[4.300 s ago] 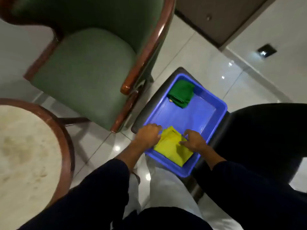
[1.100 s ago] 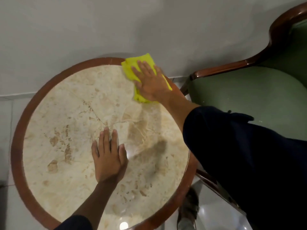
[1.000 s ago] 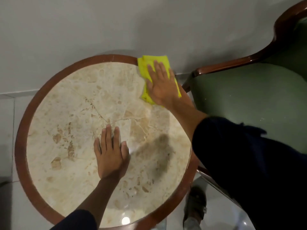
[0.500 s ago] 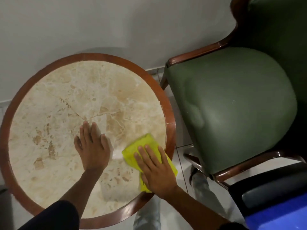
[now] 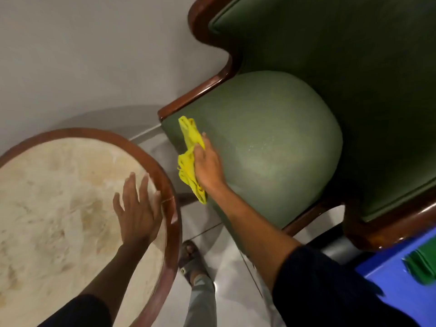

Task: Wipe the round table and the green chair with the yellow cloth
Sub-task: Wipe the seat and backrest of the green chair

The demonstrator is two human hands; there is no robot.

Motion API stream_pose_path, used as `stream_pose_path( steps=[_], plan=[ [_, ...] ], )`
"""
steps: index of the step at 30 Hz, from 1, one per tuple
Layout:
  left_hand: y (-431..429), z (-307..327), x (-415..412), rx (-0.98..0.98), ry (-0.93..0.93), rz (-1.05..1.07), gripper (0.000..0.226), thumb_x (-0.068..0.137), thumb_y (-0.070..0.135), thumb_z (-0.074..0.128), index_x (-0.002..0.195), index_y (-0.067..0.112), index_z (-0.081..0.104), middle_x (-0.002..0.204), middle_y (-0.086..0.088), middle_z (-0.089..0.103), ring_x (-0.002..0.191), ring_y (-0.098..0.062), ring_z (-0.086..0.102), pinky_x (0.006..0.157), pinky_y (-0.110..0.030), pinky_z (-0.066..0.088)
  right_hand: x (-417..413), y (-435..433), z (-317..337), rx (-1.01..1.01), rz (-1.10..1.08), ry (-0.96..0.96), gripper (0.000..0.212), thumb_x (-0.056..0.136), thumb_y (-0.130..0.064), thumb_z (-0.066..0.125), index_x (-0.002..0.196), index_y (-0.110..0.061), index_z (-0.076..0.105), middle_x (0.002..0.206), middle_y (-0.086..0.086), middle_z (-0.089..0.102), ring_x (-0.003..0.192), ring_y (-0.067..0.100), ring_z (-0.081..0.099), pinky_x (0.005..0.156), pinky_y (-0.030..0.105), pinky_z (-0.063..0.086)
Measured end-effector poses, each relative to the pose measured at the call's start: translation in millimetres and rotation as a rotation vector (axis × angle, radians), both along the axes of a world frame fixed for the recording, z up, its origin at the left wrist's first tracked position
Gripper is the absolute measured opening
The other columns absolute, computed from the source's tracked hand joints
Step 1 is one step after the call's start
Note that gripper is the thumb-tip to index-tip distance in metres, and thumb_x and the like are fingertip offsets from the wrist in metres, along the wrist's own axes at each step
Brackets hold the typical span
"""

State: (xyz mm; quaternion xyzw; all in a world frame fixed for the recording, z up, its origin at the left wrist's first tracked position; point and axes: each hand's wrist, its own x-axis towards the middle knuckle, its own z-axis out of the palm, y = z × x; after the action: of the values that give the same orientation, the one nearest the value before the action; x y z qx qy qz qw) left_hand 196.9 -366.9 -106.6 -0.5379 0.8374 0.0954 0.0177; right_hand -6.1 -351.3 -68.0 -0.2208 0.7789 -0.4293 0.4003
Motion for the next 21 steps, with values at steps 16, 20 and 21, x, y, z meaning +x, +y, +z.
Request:
stream_pose_path(
  steps=[16,20,21],
  plan=[
    [-53.3,-45.4,-55.1,-0.053,0.078,0.108,0.071,0.101,0.054,0.022,0.155,0.01,0.011,0.165,-0.013,0.013,0.153,-0.03,0.012,0.124,-0.054,0.008,-123.8,140.3,-78.9,0.683,-0.354,0.693,0.07,0.1,-0.05,0.035,0.155,-0.01,0.015,0.163,0.019,0.01,0.152,0.033,0.007,0.121,0.055,0.013],
    [-54.8,-49.5,-53.8,-0.036,0.033,0.102,0.072,0.101,0.054,0.02,0.155,0.008,0.011,0.166,-0.013,0.013,0.154,-0.03,0.01,0.124,-0.054,0.007,-159.3,103.4,-89.0,0.676,-0.272,0.741,0.079,0.097,-0.057,0.032,0.154,-0.006,0.013,0.163,0.022,0.008,0.152,0.035,0.004,0.122,0.056,0.006],
    [-56.3,-51.4,-53.3,-0.033,0.033,0.109,0.072,0.101,0.054,0.019,0.156,0.008,0.01,0.166,-0.013,0.013,0.154,-0.029,0.01,0.124,-0.053,0.007,-170.9,90.7,-90.9,0.677,-0.255,0.756,0.079,0.097,-0.057,0.032,0.154,-0.006,0.013,0.163,0.022,0.007,0.151,0.036,0.003,0.121,0.056,0.006]
  ],
)
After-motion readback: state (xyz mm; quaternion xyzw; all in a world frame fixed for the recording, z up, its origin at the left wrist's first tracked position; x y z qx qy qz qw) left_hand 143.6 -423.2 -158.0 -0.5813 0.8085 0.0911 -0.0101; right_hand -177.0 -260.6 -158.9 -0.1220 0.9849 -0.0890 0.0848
